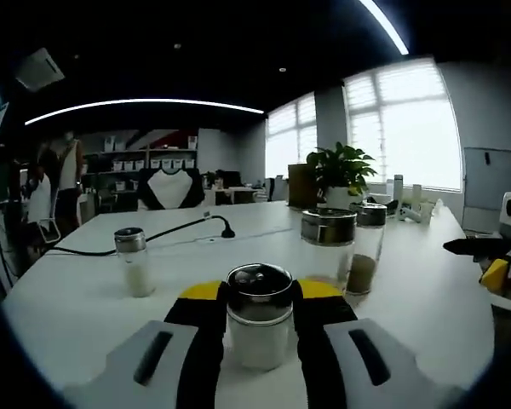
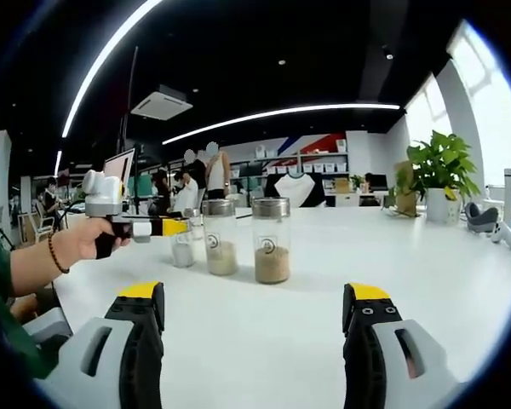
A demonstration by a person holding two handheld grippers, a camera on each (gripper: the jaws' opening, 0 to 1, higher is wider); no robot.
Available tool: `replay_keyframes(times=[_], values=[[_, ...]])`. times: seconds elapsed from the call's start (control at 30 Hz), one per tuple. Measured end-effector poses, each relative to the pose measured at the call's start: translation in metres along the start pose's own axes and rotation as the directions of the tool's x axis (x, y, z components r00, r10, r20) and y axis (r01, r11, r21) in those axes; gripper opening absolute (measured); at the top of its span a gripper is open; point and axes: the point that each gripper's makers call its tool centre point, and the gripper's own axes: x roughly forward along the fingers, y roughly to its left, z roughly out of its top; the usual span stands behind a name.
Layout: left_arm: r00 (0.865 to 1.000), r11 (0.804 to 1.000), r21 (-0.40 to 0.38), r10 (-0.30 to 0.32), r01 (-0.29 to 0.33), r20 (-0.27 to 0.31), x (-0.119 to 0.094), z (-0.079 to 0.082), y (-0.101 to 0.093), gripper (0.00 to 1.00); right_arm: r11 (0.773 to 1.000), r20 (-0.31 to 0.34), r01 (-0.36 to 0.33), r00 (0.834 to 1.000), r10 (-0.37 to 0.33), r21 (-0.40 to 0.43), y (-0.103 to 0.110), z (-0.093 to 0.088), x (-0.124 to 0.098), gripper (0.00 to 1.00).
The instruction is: Rotate the seasoning bottle until the label or dispensing opening points toward the visible target arrow and the bottle remains upright within the marked orientation range
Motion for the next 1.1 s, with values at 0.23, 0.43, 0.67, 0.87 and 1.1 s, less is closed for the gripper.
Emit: replay_keyframes(times=[0.23,0.43,0.67,0.87,1.1], values=[[1.000,1.000,-0.002,0.020,-0.020,0.000,-0.0008,-0.0007,-0.0020,0.32,1.000,0.004,0.005,1.000,-0.005,0.004,-0.0028,0.0021,-0.0011,0.88],[0.999,0.999,0.001,0.034,-0.034,0.005,-0.0018,-0.0017,-0.0043,0.32,1.000,0.001,0.007,1.000,-0.007,0.010,-0.0036,0.0001,-0.0019,0.88],[0.999,0.999,0.000,0.050,-0.050,-0.010,-0.0023,-0.0023,-0.0068,0.32,1.000,-0.002,0.009,1.000,-0.009,0.001,-0.0031,-0.0008,-0.0010,0.88],[0.999,0.999,0.009,0.054,-0.054,-0.005,-0.0018,-0.0022,-0.0045,0.32,1.000,-0.014,0.006,1.000,-0.006,0.007,-0.0034,-0.0051,0.0010,0.88],[0.999,0.999,0.009,0.034,-0.034,0.027,-0.0087,0.0056,-0.0047,0.50,1.000,-0.021,0.003,1.000,-0.002,0.006,-0.0038,-0.0073,0.0014,0.88]])
